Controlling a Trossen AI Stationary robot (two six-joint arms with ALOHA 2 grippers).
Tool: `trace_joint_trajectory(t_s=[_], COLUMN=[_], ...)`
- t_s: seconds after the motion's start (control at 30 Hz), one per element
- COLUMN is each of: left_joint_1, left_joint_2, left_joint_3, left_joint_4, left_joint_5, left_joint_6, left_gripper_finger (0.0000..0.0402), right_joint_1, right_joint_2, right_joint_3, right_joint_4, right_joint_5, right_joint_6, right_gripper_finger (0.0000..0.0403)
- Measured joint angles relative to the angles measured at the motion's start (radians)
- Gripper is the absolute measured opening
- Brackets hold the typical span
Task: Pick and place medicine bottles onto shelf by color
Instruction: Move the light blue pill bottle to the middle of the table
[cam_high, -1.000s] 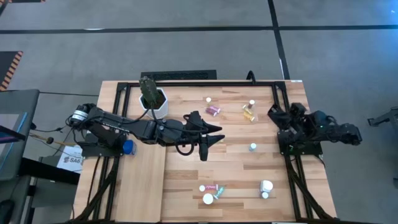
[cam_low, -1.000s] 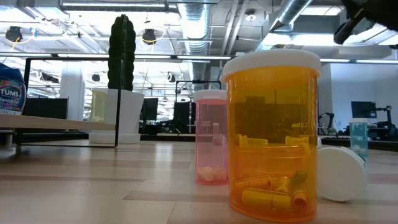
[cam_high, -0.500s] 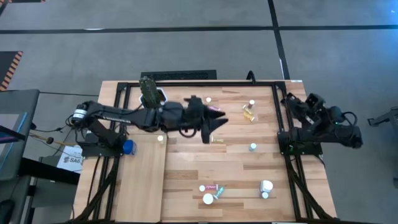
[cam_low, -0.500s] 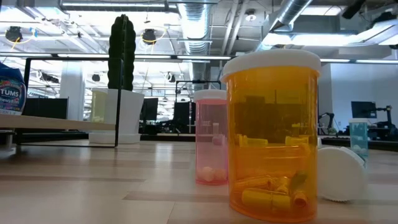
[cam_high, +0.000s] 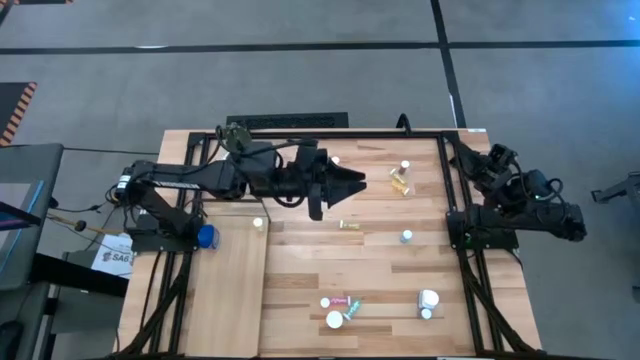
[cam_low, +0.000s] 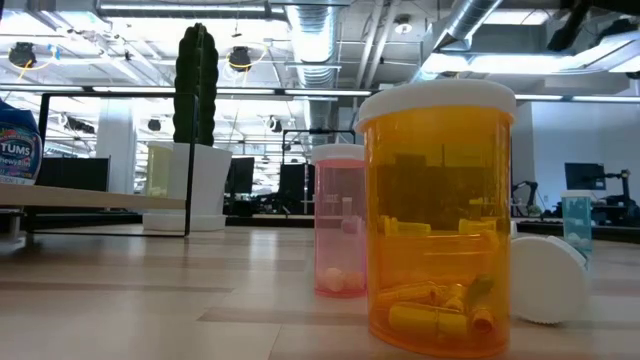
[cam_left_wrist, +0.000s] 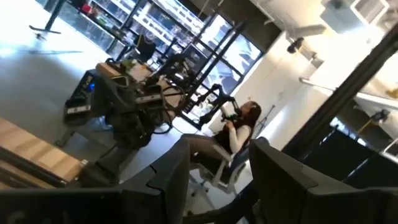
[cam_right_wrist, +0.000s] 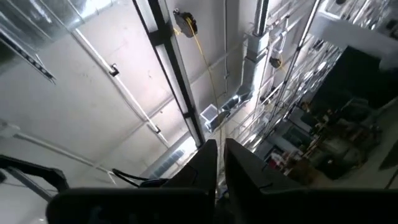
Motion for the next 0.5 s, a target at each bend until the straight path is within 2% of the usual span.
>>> trace_joint_trajectory(t_s=[0.1,0.27,0.37,0.5], left_joint_1=[-0.002,-0.024,-0.043,-0.068], left_joint_2=[-0.001,0.009,0.007,0.007], left_joint_3=[0.001,0.000,0.000,0.000], left_joint_4=[-0.082,-0.287,-0.287,-0.239], left_joint_5=[-0.009,-0.008,-0.031,-0.062], left_joint_6=[0.065,0.002,0.010,0.079], left_gripper_finger=[0.0152,0.0152,0.0152,0.0152], right_joint_1=[0.000,0.006,0.006,0.010], right_joint_2=[0.020,0.052,0.073,0.120], right_joint_3=[0.000,0.000,0.000,0.014], right_joint_4=[0.004,0.114,0.211,0.233], right_joint_5=[-0.003,-0.008,-0.025,-0.125], right_joint_6=[0.010,0.011,0.012,0.014], right_gripper_finger=[0.0056,0.0056,0.0056,0.0056])
